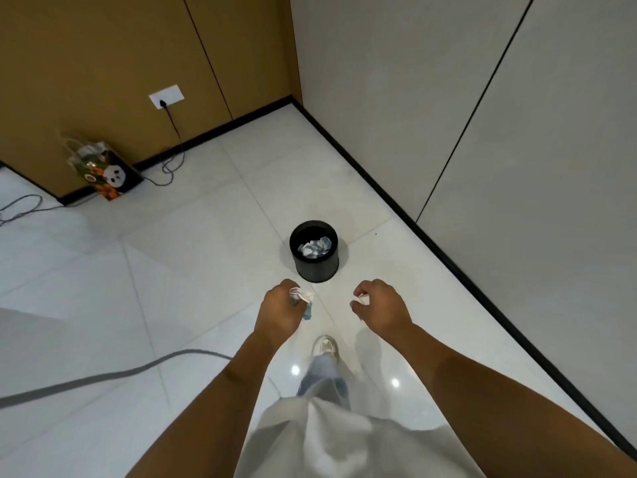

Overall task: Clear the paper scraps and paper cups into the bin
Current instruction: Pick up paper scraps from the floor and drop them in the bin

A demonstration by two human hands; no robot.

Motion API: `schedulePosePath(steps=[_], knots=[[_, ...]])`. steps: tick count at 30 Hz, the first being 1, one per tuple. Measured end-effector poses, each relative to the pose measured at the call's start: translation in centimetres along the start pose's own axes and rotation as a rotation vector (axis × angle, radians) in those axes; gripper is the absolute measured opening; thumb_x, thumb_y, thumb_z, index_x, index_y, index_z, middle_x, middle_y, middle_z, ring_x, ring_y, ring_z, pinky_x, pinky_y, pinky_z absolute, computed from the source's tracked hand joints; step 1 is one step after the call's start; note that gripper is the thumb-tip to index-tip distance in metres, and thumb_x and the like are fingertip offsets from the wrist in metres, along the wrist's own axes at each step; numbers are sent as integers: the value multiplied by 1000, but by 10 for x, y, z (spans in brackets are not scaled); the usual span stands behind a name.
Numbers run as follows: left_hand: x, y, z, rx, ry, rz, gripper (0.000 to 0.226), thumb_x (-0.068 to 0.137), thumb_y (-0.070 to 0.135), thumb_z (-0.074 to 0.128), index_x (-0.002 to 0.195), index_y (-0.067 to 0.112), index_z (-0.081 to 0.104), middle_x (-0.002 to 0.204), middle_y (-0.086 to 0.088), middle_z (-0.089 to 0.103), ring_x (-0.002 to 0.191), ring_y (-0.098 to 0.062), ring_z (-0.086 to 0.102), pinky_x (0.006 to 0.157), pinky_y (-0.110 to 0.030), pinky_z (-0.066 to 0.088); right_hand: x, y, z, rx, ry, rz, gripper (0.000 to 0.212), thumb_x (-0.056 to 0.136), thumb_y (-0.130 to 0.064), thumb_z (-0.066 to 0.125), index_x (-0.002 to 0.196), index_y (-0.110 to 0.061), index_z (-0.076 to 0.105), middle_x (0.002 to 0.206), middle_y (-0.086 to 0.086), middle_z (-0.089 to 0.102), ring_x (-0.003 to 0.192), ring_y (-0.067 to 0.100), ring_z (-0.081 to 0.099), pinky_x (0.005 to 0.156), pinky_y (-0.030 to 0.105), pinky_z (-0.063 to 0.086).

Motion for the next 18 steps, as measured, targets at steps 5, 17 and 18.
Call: schedulePosePath(steps=[5,17,18], knots=[[102,30,-22,22,-30,-21,14,83,8,61,97,3,60,91,-12,65,80,-25,59,66,-24,41,93,-25,-20,14,6,3,23,88,-26,64,107,-13,66,112,6,62,98,19,62,79,23,46],[276,60,-2,-127,-22,-318,10,77,10,64,83,14,57,77,2,61,72,-16,57,55,-21,40,295,-34,-53,-44,-195,-44,21,87,-20,63,106,-13,66,113,4,62,103,20,60,83,28,49],[288,60,3,-159,-21,-370,11,76,10,64,84,15,58,78,2,63,73,-17,59,55,-21,42,311,-33,-54,-45,-212,-48,21,87,-19,64,106,-12,66,113,5,62,102,20,60,81,28,49]])
Point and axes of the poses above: each hand's wrist, its own x-axis towards the middle knuckle, its own z-axis out of the palm, y = z × x, the point moved 4 cm from there along x, towards the middle knuckle
